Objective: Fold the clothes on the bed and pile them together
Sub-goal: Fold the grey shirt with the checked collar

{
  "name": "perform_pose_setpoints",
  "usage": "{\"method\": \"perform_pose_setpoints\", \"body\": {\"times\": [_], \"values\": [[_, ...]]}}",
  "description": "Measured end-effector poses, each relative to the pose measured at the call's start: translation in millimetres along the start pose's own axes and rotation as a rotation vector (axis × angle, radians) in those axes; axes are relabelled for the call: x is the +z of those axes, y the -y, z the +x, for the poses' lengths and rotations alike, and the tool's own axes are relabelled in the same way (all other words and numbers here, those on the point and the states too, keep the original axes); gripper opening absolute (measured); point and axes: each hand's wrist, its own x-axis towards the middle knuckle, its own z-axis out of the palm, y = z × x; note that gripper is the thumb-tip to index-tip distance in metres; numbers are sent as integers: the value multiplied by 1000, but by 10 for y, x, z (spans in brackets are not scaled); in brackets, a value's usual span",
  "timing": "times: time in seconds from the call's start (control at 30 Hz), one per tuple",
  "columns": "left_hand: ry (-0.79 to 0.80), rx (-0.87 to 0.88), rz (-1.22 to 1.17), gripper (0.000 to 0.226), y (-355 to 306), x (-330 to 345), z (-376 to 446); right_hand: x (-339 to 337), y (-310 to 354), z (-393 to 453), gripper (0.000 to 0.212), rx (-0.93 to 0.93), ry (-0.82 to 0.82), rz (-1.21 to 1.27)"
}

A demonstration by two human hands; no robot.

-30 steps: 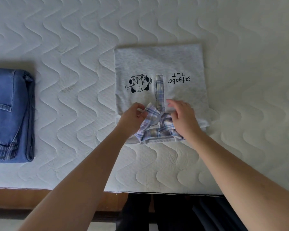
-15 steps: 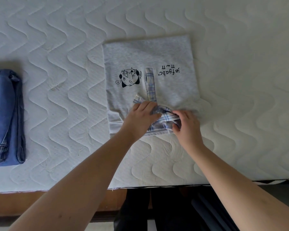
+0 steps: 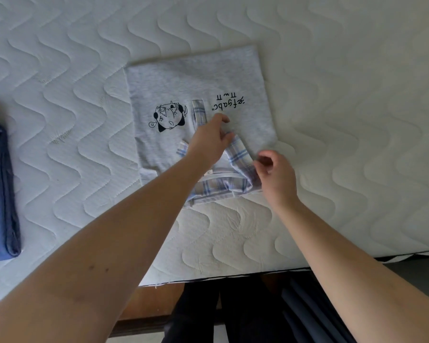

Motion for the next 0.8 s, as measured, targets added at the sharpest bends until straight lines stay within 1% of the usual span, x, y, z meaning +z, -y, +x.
{"method": "perform_pose_setpoints", "body": {"times": [0.07, 0.1, 0.13, 0.2, 0.27, 0.3, 0.33, 0.37, 0.43, 0.5, 0.6, 0.67, 0.73, 0.8], "values": [[-62, 61, 87, 36, -22, 27, -2, -18, 14, -64, 16, -20, -111, -31], [-110, 106, 118, 35, -5, 28, -23, -18, 27, -114, 13, -29, -133, -35], [-155, 156, 134, 31, 22, 23, -58, -11, 37, -173, 13, -52, -127, -41], [-196, 267, 190, 26, 113, 15, -140, 27, 56, -301, 19, -140, -79, -93], [-183, 424, 354, 27, 218, 15, -225, 89, 63, -411, 31, -209, -21, -203], [-167, 518, 449, 27, 281, 20, -257, 123, 66, -444, 35, -215, -9, -247], [-126, 592, 529, 30, 343, 23, -280, 157, 71, -464, 35, -204, -12, -274], [-61, 625, 589, 36, 399, 24, -298, 185, 74, -467, 33, -187, -24, -286], [59, 618, 659, 50, 484, 35, -313, 213, 79, -439, 26, -154, -32, -303], [74, 654, 715, 50, 536, 56, -300, 208, 68, -387, 21, -124, -5, -362], [-38, 779, 752, 37, 575, 85, -246, 135, 20, -355, 20, -115, -27, -423], [-93, 820, 731, 36, 563, 106, -255, 104, -11, -390, 20, -104, -37, -429], [-142, 778, 702, 42, 564, 134, -337, 111, -45, -427, 20, -31, -27, -368], [-207, 646, 585, 49, 601, 121, -495, 134, -68, -437, 20, 84, -19, -257]]}}
